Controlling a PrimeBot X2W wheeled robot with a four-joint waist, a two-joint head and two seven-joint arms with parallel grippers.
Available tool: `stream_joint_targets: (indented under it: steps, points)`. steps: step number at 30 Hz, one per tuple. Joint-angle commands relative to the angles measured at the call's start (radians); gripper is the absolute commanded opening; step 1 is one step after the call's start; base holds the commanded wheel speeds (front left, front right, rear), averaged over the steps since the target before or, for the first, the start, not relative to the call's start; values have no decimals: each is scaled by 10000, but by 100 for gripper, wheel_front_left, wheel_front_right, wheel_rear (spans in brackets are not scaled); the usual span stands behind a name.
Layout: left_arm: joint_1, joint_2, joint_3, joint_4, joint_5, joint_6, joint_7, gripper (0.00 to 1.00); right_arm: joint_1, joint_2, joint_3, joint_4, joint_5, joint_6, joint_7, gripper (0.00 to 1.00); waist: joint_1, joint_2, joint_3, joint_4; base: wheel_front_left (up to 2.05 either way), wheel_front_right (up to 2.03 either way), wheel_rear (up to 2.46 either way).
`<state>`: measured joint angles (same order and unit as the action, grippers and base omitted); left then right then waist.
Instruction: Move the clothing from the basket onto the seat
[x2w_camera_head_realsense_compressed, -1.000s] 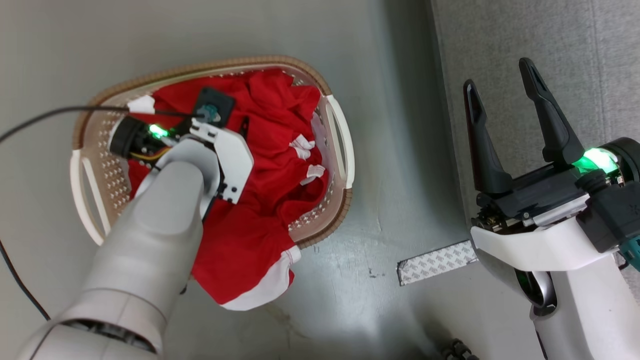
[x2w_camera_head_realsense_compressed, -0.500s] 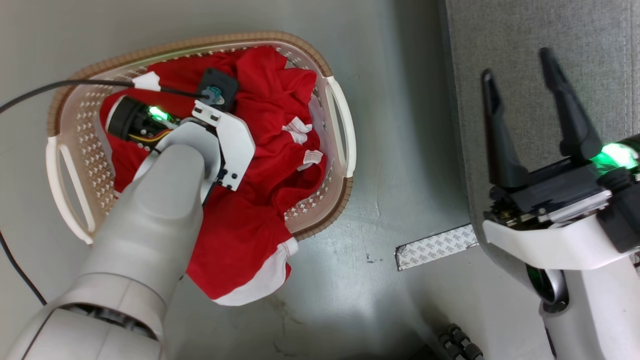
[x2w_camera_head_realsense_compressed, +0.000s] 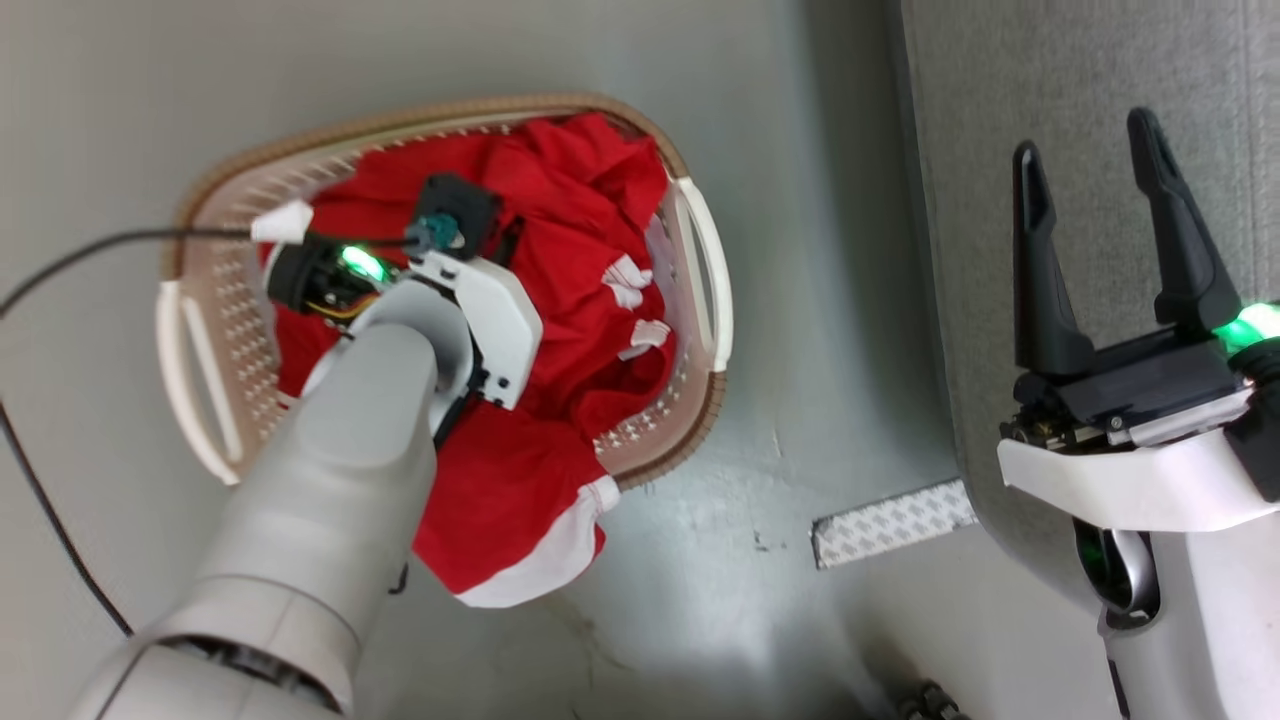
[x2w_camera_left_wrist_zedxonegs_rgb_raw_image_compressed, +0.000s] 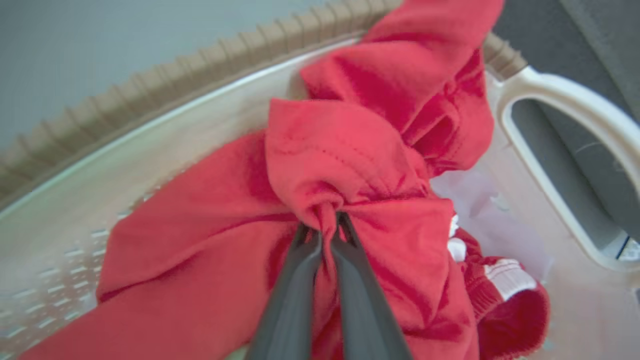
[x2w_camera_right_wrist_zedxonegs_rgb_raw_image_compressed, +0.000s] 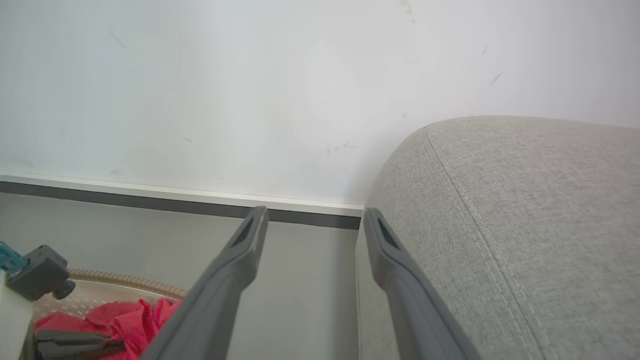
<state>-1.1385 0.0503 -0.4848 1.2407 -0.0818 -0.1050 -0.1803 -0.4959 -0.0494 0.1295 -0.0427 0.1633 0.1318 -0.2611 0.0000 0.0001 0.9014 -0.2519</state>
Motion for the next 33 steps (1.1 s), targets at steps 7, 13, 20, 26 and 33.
stream_joint_targets:
  steps: [7,13,20,26,33]
  points:
    - [1222,19,-744,-1492,-1470,-217,-459,0,365,-3,-172,422,-16,-21,-28,100,0,-1,-1378,643,0,0,0]
    - [2495,16,-1335,-2518,-2629,-248,-668,0,926,-6,-463,817,-173,-21,-28,100,0,-1,-2744,1108,0,0,0]
    - [3658,17,-1438,-3438,-2978,145,-839,0,1845,-27,-583,1273,-338,-21,-28,100,0,-1,-4385,1402,0,0,0]
    - [4763,255,-1146,-4626,-3046,482,-845,0,2683,-84,-616,1543,-282,-21,-26,100,0,-1,-5771,1562,0,0,0]
    - [5845,640,-959,-5740,-3040,797,-850,0,3453,-116,-535,1720,-199,-21,-28,100,0,-1,-6930,1611,0,0,0]
